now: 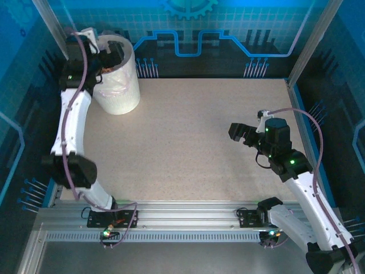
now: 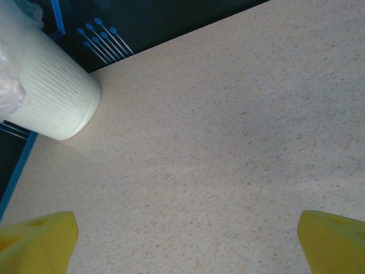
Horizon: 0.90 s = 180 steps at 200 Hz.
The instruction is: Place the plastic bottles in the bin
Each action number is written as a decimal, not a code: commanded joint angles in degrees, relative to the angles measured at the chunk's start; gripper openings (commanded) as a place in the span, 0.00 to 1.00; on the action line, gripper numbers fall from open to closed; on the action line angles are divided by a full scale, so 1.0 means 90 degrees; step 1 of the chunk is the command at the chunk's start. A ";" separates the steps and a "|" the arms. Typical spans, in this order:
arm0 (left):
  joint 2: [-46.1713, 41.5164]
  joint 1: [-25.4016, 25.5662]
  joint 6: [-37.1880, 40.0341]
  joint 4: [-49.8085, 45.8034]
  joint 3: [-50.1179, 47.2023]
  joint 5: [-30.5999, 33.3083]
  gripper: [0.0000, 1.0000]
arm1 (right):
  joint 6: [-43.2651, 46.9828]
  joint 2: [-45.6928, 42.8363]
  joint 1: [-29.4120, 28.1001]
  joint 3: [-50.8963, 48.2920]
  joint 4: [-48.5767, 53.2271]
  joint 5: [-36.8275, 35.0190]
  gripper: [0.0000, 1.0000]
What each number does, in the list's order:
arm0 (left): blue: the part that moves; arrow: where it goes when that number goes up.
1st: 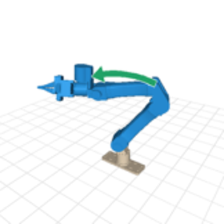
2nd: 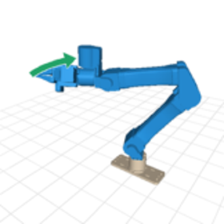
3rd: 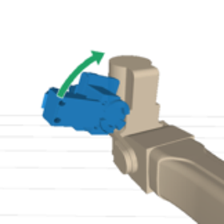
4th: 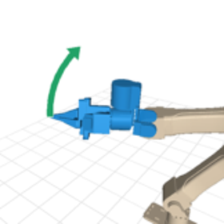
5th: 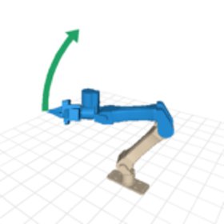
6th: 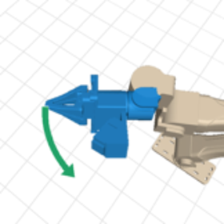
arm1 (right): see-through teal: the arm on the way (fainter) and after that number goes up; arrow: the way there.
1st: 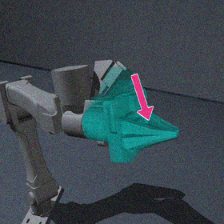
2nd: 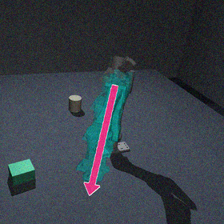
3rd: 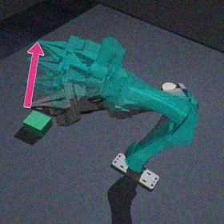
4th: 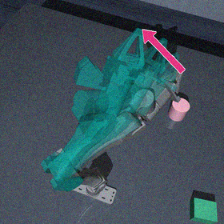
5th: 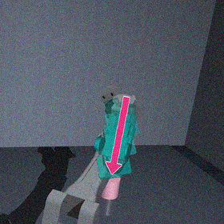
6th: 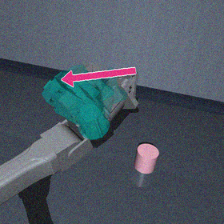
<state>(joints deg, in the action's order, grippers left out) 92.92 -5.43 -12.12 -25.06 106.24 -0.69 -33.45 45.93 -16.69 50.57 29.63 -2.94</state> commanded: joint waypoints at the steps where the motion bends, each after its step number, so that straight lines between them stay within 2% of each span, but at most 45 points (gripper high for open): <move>1: -0.1245 -0.0041 -0.1081 0.1121 -0.1360 -0.0830 0.99 | 0.0481 0.0034 0.0090 -0.0230 -0.0063 -0.0799 1.00; 20: -0.2261 -0.0041 -0.1651 0.1773 -0.2803 -0.1110 0.99 | 0.0883 0.0033 0.0116 -0.0456 -0.0286 -0.1469 1.00; 40: -0.3289 -0.0003 -0.2046 0.2103 -0.4236 -0.1013 0.99 | 0.1366 0.0042 0.0179 -0.0914 -0.0719 -0.2162 1.00; 61: -0.4315 0.0008 -0.2153 0.2531 -0.5839 -0.0408 0.99 | 0.1908 0.0086 0.0342 -0.1522 -0.1363 -0.2606 1.00; 86: -0.4953 -0.0002 -0.1760 0.2267 -0.7023 0.0449 0.99 | 0.2301 0.0305 0.0868 -0.2145 -0.2123 -0.2467 1.00; 109: -0.4932 0.0007 -0.1721 0.2226 -0.7779 0.1313 0.99 | 0.2407 0.0680 0.1468 -0.2619 -0.2914 -0.1525 1.00; 123: -0.4815 0.0003 -0.1696 0.2652 -0.8334 0.1676 0.99 | 0.2327 0.1023 0.1713 -0.2874 -0.3622 -0.0944 1.00; 130: -0.4716 0.0001 -0.1692 0.2846 -0.8553 0.1831 0.99 | 0.2352 0.1228 0.1737 -0.2929 -0.3858 -0.0921 1.00; 156: -0.3986 0.0008 -0.1262 0.3658 -0.9038 0.2094 0.99 | 0.2481 0.1941 0.1780 -0.2941 -0.4442 -0.0925 1.00; 180: -0.3195 0.0008 -0.0687 0.4033 -0.9010 0.1844 0.99 | 0.2680 0.2394 0.1791 -0.2971 -0.5220 -0.0615 1.00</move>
<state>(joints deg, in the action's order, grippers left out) 59.51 -5.37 -24.93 2.70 25.17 14.57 -12.10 64.86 -1.37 24.60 -5.52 -12.49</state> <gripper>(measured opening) 0.989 0.997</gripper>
